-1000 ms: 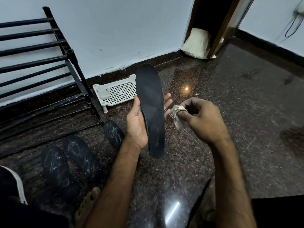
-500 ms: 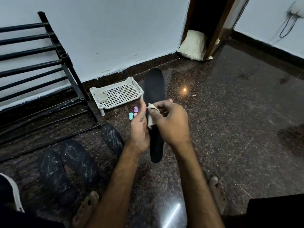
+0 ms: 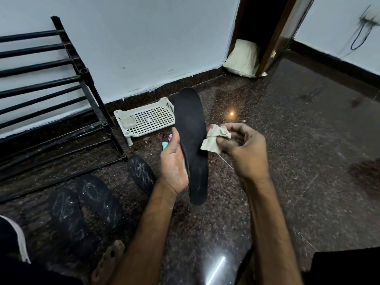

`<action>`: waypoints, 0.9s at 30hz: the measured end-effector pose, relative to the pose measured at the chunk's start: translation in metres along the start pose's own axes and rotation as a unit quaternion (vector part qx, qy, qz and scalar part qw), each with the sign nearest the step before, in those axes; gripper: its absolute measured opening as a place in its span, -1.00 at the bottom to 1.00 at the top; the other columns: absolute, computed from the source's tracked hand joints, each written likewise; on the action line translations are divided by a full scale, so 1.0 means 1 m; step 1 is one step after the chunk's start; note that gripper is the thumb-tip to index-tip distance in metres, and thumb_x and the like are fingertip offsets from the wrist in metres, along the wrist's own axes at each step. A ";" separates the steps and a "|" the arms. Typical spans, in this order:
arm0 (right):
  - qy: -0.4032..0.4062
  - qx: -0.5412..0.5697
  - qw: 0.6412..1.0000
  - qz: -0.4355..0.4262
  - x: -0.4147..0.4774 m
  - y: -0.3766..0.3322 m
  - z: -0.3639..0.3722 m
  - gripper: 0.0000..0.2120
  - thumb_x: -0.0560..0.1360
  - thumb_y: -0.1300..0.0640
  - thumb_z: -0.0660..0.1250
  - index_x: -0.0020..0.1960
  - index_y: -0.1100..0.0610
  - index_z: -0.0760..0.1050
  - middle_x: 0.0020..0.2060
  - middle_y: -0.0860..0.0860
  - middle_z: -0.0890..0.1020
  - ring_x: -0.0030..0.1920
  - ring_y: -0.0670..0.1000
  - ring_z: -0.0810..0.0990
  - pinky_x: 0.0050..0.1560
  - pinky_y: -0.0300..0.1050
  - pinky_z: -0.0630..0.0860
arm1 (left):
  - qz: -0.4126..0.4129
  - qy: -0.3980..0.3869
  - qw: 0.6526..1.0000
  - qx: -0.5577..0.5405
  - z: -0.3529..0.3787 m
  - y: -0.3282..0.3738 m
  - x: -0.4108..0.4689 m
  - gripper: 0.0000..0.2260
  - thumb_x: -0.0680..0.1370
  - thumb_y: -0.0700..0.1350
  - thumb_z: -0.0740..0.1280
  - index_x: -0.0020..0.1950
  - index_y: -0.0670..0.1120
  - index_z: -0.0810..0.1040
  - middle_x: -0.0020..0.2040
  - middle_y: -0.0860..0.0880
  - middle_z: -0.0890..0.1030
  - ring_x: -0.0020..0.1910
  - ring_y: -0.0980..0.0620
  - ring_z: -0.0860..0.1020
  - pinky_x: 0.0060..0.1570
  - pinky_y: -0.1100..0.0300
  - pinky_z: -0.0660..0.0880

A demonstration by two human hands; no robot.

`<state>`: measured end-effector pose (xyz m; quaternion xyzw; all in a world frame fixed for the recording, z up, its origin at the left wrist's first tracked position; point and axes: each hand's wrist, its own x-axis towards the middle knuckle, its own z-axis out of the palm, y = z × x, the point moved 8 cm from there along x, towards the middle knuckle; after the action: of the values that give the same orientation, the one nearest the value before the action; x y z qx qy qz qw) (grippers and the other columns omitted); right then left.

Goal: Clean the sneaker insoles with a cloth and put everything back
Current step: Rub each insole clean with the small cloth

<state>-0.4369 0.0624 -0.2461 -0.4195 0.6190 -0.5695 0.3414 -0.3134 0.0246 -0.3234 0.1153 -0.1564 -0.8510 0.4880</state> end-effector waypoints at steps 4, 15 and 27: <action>0.092 -0.161 0.968 -0.169 -0.011 -0.033 0.012 -0.81 0.46 0.36 0.42 -0.04 0.10 0.59 -0.13 -0.10 0.67 -0.12 -0.18 0.64 -0.06 -0.34 0.56 | -0.010 -0.001 1.000 0.022 0.004 0.002 -0.001 -0.49 0.65 0.15 0.12 0.43 -0.18 0.42 0.28 -0.16 0.59 0.29 -0.10 0.53 0.34 -0.01 0.46; -0.319 -0.216 0.919 -0.079 -0.029 0.002 0.065 -0.80 0.43 0.41 0.41 -0.12 0.13 0.65 -0.21 -0.02 0.72 -0.17 -0.07 0.70 -0.02 -0.09 0.64 | -0.032 0.019 0.999 0.015 -0.023 0.008 -0.002 -0.34 0.66 0.24 0.02 0.55 -0.24 0.23 0.54 -0.27 0.27 0.52 -0.22 0.27 0.48 -0.17 0.23; -0.053 -0.279 0.944 -0.168 -0.010 -0.009 0.049 -0.69 0.46 0.40 0.32 0.03 0.05 0.63 -0.09 -0.07 0.71 -0.06 -0.11 0.66 0.10 -0.13 0.58 | -0.030 -0.003 1.000 0.000 -0.015 0.003 0.002 -0.47 0.65 0.16 0.14 0.48 -0.17 0.38 0.42 -0.20 0.46 0.42 -0.13 0.42 0.49 -0.03 0.23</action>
<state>-0.3875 0.0511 -0.2432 -0.6253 0.6550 -0.3998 0.1420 -0.3063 0.0192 -0.3365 0.1172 -0.1544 -0.8656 0.4617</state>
